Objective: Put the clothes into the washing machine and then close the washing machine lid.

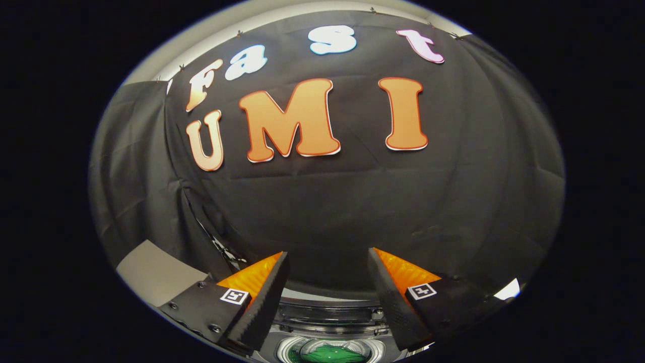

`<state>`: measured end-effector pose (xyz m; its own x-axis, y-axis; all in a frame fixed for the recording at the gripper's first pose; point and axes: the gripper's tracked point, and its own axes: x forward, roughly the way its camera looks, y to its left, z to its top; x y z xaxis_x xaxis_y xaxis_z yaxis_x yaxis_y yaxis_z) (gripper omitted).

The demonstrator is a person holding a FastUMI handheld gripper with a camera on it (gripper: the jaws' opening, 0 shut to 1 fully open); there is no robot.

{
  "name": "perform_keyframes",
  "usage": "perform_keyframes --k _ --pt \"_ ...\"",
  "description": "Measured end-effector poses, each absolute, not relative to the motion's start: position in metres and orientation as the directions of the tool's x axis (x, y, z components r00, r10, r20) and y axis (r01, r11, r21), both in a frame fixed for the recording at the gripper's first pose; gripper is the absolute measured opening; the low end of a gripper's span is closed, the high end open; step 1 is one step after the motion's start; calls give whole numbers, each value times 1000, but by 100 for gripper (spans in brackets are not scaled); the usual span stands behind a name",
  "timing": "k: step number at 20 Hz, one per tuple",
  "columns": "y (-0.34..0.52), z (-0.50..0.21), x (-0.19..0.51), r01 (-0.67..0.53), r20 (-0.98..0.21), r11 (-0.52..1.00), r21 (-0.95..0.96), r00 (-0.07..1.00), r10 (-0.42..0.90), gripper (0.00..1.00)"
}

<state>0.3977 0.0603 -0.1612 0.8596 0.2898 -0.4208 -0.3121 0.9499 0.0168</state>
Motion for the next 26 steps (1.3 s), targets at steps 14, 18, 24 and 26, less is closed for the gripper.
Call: perform_keyframes --k 14,18,24,26 --pt "60 -246 408 -293 -562 956 2 791 243 100" --pt "57 -243 397 -294 -542 956 3 803 248 100" --pt "53 -237 370 -292 -501 956 -3 828 252 100" --pt "50 -237 357 -289 -498 957 -7 831 247 100"
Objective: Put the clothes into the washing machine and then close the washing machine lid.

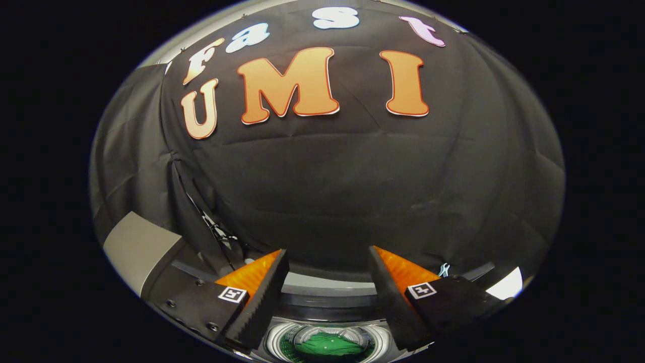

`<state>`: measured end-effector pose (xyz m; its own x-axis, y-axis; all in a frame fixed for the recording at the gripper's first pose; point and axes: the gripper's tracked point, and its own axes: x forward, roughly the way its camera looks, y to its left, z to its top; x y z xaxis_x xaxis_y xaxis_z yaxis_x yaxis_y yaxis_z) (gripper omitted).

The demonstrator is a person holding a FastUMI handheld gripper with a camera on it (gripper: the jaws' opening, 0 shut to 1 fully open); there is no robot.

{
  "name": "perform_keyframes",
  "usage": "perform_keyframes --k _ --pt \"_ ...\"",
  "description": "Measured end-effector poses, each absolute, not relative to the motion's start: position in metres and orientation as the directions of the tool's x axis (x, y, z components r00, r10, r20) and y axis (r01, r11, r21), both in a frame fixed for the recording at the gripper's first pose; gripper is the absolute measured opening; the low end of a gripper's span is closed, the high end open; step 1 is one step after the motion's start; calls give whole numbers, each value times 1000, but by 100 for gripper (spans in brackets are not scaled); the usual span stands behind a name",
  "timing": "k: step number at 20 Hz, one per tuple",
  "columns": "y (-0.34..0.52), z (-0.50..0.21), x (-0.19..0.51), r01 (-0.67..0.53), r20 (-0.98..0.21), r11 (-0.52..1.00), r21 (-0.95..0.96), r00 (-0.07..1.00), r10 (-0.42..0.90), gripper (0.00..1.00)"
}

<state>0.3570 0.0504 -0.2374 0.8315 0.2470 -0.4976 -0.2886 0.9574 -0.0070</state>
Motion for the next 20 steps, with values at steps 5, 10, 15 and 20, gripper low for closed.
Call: perform_keyframes --k 5,10,15,20 --pt "42 -240 323 -279 -513 960 -8 825 236 100" --pt "36 -246 297 -260 -530 965 -22 822 210 100" --pt "28 -255 268 -251 -557 968 -23 807 196 100" --pt "19 -277 233 -232 -609 973 -7 773 180 100"
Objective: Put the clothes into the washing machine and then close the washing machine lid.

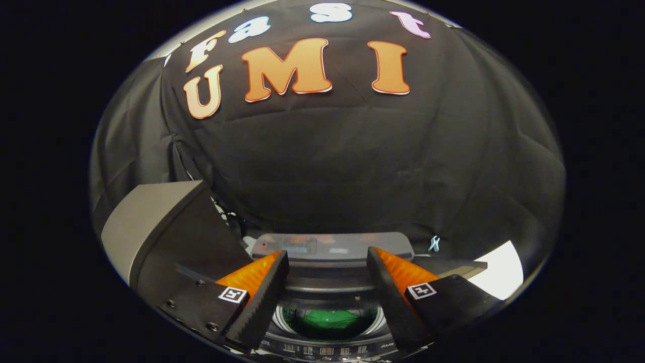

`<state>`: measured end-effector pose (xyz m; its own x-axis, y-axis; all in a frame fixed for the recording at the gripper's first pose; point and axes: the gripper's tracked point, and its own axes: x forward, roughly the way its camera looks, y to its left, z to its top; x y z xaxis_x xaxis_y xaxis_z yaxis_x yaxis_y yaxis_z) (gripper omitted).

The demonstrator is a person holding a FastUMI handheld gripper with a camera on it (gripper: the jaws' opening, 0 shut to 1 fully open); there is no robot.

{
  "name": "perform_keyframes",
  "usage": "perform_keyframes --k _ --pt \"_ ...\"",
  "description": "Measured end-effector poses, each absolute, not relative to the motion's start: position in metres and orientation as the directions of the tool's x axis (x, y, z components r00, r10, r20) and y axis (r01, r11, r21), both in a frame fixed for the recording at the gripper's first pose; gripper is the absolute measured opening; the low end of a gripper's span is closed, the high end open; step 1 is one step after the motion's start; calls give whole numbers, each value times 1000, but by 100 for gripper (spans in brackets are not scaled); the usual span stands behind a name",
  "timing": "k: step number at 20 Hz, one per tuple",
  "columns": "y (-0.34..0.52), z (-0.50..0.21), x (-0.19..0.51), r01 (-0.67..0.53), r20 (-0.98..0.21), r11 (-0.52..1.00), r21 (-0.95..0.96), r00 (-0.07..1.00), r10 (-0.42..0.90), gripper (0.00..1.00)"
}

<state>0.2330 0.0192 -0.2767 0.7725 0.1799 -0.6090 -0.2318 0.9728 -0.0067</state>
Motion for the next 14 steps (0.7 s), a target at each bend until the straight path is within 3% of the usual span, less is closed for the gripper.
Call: perform_keyframes --k 7,14 --pt "17 -277 215 -218 -616 976 -10 770 166 100" --pt "31 -218 210 -190 -515 982 2 842 164 100"
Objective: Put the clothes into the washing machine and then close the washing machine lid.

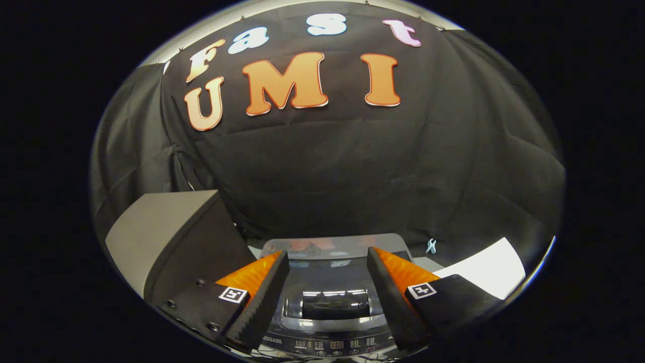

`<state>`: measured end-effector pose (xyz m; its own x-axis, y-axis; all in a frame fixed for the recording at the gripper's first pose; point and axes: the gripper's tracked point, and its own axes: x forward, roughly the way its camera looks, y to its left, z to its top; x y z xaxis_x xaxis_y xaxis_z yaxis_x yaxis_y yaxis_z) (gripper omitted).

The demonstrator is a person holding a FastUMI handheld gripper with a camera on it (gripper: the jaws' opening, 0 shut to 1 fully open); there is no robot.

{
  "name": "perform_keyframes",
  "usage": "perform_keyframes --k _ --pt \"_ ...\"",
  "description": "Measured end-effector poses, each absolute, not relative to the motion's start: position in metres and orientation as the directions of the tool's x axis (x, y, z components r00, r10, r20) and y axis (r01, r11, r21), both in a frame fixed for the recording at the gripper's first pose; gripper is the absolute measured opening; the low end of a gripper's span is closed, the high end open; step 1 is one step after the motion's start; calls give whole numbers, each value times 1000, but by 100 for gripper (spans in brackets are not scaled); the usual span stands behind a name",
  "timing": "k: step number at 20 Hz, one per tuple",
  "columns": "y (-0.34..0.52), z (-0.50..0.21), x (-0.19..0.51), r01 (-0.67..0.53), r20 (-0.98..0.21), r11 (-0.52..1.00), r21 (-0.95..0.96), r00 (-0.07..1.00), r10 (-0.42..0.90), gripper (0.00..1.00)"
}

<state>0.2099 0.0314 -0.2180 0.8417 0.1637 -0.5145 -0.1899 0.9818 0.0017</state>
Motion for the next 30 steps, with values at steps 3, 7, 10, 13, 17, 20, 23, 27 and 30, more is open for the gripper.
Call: perform_keyframes --k 3,7,10,13,17,20,23,27,30 --pt "42 -178 204 -165 -449 986 29 879 160 100" --pt "47 -118 187 -146 -335 989 20 931 144 99" --pt "53 -82 169 -129 -265 991 27 955 132 99" --pt "54 -54 149 -107 -216 994 33 970 112 99" --pt "40 -20 132 -82 -154 996 42 984 87 99" --pt "15 -4 119 -73 -127 997 17 989 75 99" --pt "-8 5 112 -67 -121 998 -14 991 65 99" --pt "-42 17 111 -74 -117 997 -23 991 71 99" --pt "-65 23 114 -77 -108 997 -24 991 74 99"
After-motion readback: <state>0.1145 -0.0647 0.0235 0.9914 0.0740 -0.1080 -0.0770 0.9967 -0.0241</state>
